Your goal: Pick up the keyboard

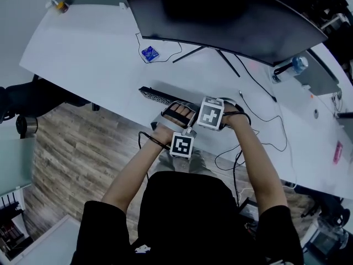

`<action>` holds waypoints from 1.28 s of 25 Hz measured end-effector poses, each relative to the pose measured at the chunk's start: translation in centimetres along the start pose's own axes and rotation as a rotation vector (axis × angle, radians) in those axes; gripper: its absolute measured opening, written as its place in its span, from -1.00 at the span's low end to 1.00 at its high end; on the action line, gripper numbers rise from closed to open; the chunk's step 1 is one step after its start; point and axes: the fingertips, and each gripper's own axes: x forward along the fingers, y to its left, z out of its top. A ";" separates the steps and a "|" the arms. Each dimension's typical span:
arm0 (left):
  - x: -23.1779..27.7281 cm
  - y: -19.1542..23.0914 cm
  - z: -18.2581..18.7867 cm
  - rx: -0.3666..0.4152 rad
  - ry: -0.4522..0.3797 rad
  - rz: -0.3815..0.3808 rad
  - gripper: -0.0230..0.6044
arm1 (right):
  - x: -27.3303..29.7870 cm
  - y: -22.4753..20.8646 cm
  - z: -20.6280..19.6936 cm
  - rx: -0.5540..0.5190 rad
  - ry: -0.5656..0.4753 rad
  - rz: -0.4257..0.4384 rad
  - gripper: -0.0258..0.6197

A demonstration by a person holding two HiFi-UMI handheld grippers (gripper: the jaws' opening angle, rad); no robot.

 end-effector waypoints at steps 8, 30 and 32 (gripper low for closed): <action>0.0 0.2 0.0 -0.006 0.002 -0.002 -0.33 | 1.1 0.0 0.0 -0.008 0.017 0.008 -0.49; -0.6 -0.6 0.2 -0.087 -0.018 -0.088 -0.33 | 1.2 0.0 -0.3 0.039 0.009 0.028 -0.69; -0.7 -0.6 0.0 -0.089 -0.014 -0.092 -0.33 | 1.2 0.0 -0.3 0.047 0.006 0.027 -0.69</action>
